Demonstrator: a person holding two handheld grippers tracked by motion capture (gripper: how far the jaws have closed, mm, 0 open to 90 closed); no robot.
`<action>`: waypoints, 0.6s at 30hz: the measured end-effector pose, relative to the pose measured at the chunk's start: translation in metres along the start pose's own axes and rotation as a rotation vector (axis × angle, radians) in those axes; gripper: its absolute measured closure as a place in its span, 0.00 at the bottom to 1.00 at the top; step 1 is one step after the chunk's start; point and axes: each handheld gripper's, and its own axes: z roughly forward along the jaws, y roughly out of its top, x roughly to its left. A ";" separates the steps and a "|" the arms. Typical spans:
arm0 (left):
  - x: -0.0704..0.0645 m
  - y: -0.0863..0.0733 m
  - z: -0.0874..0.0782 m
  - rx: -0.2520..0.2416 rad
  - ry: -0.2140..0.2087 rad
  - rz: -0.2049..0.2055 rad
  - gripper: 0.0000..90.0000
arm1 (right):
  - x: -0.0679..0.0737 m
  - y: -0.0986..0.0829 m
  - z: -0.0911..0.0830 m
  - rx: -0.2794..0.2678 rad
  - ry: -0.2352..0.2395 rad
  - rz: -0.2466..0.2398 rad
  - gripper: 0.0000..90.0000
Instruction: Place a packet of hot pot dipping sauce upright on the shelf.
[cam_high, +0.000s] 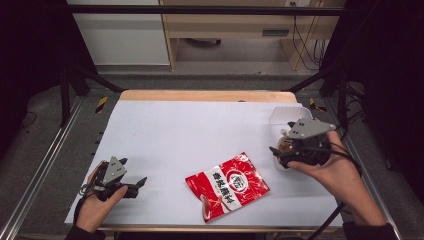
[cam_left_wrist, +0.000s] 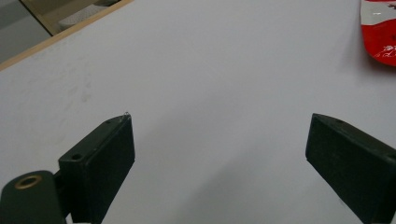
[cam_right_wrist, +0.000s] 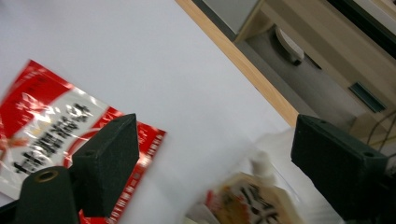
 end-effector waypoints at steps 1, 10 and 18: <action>0.000 0.000 0.000 -0.001 0.000 0.000 0.09 | 0.008 0.002 0.001 -0.008 0.007 -0.006 0.18; 0.002 0.000 -0.002 -0.006 0.001 -0.007 0.09 | 0.072 -0.004 0.028 -0.007 0.055 -0.013 0.20; 0.002 0.000 -0.001 -0.005 -0.003 -0.009 0.09 | 0.097 -0.032 0.064 0.044 0.061 0.109 0.18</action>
